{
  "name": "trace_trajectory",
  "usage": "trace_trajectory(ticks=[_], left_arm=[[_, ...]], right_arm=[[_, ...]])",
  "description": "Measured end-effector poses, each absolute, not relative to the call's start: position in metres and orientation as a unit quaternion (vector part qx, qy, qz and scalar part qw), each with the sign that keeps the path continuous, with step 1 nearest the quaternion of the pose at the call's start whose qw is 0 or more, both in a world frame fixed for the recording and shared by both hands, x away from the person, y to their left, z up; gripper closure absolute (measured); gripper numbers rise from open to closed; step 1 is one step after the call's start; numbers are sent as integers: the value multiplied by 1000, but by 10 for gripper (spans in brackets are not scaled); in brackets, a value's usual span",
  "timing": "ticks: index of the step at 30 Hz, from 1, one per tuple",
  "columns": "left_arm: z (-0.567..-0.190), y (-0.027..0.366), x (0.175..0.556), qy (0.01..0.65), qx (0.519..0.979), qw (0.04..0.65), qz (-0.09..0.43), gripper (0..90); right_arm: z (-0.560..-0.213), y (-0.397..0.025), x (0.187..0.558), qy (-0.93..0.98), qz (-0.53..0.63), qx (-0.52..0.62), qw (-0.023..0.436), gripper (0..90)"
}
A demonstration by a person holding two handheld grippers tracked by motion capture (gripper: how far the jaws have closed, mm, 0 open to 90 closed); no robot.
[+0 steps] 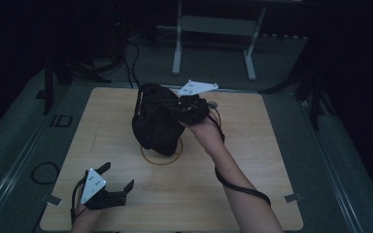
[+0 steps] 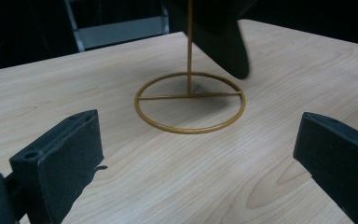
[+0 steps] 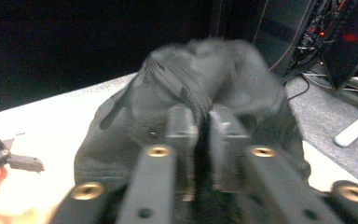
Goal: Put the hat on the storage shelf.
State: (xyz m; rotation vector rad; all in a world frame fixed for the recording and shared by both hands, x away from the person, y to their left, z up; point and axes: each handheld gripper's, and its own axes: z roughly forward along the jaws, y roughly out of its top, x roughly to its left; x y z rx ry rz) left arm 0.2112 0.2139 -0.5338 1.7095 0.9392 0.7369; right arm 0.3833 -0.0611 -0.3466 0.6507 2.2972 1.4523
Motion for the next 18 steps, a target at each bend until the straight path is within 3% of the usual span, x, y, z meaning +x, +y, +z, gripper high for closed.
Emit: trace_trajectory(ticks=[2, 13, 18], left_arm=[[-534, 213, 211, 388, 711, 503, 303, 18], [-535, 214, 211, 391, 707, 508, 299, 18], [-535, 214, 212, 393, 705, 510, 295, 18]], right_arm=[[-350, -59, 384, 811, 509, 228, 174, 619], [-350, -59, 381, 810, 511, 228, 174, 478], [-346, -64, 376, 808, 518, 222, 170, 339]])
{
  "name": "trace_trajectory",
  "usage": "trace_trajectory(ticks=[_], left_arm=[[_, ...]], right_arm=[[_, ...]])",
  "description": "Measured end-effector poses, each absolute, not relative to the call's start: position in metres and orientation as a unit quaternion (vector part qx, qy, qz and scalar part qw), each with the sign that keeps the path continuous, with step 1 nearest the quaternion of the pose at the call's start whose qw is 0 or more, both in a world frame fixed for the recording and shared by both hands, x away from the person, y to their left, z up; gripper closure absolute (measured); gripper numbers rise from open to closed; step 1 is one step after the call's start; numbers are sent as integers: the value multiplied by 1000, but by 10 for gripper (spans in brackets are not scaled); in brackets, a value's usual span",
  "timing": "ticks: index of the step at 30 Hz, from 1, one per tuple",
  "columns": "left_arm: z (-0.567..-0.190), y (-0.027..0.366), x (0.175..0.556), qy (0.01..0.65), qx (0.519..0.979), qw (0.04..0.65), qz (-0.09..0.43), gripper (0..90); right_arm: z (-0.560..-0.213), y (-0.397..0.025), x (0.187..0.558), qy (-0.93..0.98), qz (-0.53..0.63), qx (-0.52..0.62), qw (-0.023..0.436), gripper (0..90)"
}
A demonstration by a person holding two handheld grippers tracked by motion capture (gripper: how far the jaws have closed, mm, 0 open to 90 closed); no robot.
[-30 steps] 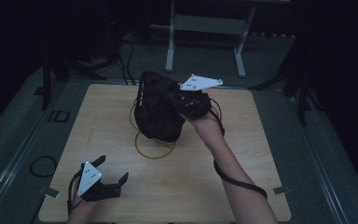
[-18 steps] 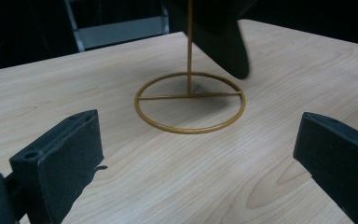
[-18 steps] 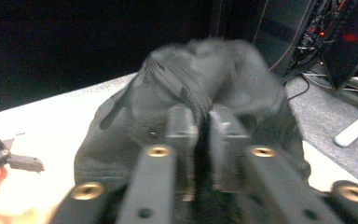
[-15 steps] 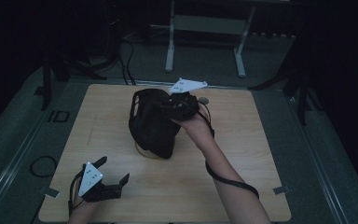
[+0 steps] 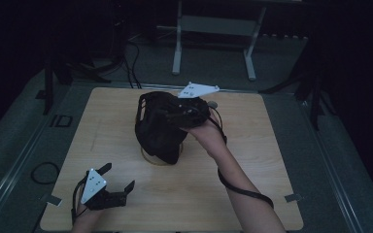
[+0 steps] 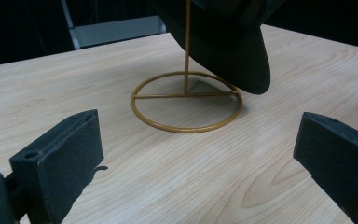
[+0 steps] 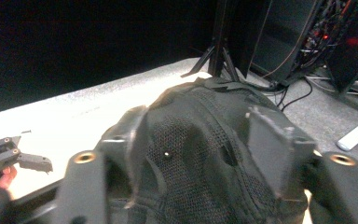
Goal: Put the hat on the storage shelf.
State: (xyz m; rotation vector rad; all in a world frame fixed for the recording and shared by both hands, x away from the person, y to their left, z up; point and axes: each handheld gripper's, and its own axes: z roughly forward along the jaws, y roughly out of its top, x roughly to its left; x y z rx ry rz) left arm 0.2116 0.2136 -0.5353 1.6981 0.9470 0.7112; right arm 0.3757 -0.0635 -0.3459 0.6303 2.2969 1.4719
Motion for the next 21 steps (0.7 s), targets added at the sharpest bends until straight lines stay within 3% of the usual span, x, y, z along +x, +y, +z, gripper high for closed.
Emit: trace_trajectory(ticks=[7, 21], left_arm=[[-538, 215, 213, 393, 709, 506, 295, 17], [-544, 215, 215, 397, 715, 500, 284, 17]], right_arm=[[-353, -78, 376, 802, 538, 232, 121, 156], [-381, -104, 370, 806, 529, 224, 145, 133]])
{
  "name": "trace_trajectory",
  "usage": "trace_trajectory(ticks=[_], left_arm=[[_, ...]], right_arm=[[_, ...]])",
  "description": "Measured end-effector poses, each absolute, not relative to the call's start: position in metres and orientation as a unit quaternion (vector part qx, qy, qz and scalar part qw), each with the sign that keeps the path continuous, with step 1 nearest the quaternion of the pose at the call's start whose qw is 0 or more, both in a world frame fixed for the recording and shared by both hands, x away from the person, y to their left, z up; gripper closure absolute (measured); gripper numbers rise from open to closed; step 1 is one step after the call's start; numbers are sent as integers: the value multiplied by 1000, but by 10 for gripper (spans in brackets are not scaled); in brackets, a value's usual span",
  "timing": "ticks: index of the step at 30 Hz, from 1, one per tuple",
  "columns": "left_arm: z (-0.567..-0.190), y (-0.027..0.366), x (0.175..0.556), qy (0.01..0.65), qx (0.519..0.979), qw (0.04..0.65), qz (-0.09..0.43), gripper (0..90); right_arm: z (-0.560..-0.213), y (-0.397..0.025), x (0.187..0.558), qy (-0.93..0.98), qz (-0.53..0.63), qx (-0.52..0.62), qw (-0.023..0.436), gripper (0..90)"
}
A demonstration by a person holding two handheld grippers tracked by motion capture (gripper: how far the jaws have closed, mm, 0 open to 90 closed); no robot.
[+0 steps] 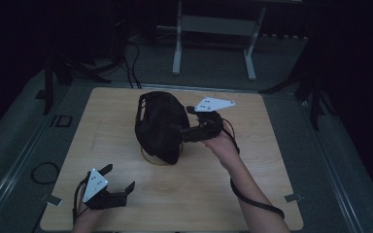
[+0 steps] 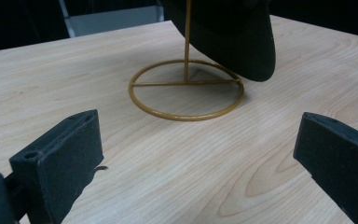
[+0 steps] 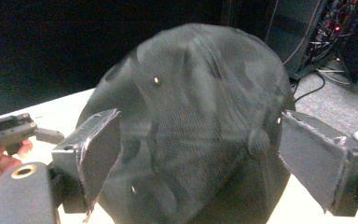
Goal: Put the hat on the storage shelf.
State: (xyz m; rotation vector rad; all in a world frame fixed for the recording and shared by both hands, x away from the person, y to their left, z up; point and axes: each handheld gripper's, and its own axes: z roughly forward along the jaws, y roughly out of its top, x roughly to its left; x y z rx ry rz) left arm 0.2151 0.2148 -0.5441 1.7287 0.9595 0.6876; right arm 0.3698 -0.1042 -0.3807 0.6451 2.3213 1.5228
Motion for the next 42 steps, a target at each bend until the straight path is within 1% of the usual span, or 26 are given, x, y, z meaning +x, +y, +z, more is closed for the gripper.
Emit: trace_trajectory(ticks=[15, 29, 42], left_arm=[[-545, 215, 213, 395, 714, 503, 285, 18], [-546, 213, 213, 393, 714, 504, 286, 18], [-547, 211, 213, 388, 718, 508, 276, 18]], right_arm=[[-404, -137, 352, 816, 516, 211, 152, 134], [-442, -155, 339, 822, 512, 215, 128, 139], [-478, -176, 325, 832, 501, 211, 111, 139]])
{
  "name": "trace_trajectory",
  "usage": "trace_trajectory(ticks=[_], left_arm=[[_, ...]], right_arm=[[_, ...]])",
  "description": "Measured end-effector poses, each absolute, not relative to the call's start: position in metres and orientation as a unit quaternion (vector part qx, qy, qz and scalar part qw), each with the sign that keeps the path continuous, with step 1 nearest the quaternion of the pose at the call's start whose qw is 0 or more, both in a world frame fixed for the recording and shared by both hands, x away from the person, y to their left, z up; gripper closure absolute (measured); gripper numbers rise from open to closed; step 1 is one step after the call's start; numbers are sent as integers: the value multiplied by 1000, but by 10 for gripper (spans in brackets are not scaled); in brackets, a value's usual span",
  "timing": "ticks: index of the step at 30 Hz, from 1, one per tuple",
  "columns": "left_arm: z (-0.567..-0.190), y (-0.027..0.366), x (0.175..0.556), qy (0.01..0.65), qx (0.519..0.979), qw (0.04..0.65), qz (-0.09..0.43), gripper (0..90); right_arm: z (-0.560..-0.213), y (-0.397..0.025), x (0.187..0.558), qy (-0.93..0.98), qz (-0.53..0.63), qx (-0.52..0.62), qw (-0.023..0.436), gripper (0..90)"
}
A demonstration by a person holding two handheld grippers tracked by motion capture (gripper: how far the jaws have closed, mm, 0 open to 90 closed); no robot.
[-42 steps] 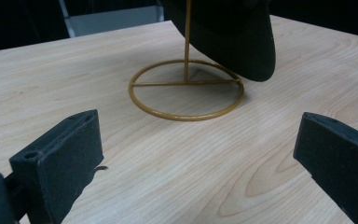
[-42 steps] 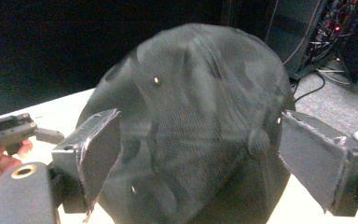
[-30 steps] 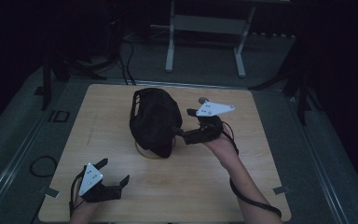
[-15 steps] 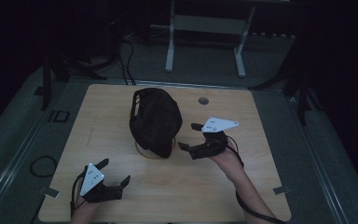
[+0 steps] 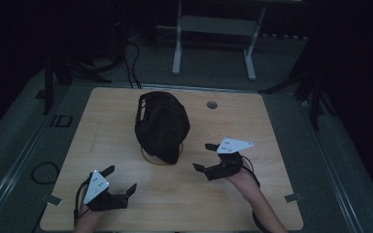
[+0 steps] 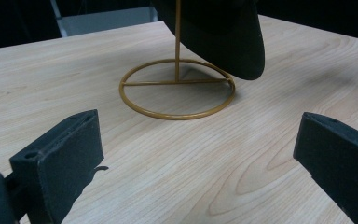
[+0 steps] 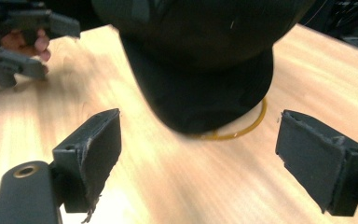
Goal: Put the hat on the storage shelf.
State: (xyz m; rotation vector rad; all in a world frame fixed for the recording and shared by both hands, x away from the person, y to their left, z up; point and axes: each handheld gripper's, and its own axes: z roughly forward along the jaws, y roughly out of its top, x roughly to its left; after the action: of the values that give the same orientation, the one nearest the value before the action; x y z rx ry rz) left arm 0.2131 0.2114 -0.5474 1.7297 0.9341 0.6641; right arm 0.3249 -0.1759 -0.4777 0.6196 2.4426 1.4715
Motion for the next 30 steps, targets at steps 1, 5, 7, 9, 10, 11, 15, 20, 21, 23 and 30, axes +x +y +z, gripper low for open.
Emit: trace_trajectory(ticks=[1, 5, 7, 9, 10, 11, 15, 20, 21, 23, 30], left_arm=[[-548, 211, 213, 386, 719, 509, 275, 17], [-548, 210, 213, 385, 720, 508, 273, 18], [-548, 210, 213, 385, 721, 508, 271, 18], [-548, 210, 213, 385, 722, 508, 271, 18], [-548, 210, 213, 385, 722, 508, 271, 18], [-549, 210, 214, 385, 723, 506, 270, 18], [-549, 210, 214, 383, 723, 508, 268, 17], [-550, 210, 214, 385, 724, 506, 266, 17], [-550, 210, 214, 384, 724, 507, 266, 17], [-551, 210, 215, 386, 724, 507, 264, 18], [-552, 210, 215, 384, 725, 508, 261, 18]], right_arm=[[-480, -177, 324, 833, 500, 210, 107, 139], [-491, -182, 319, 840, 493, 205, 99, 139], [-497, -184, 316, 844, 487, 202, 95, 139], [-500, -186, 314, 844, 488, 203, 90, 139], [-500, -186, 314, 844, 488, 203, 90, 139], [-504, -188, 312, 845, 488, 203, 86, 139], [-513, -192, 307, 848, 483, 202, 81, 139], [-524, -199, 304, 853, 474, 205, 77, 139], [-527, -200, 303, 853, 473, 208, 76, 139], [-531, -203, 302, 853, 471, 210, 74, 139], [-542, -217, 296, 848, 471, 225, 84, 136]])
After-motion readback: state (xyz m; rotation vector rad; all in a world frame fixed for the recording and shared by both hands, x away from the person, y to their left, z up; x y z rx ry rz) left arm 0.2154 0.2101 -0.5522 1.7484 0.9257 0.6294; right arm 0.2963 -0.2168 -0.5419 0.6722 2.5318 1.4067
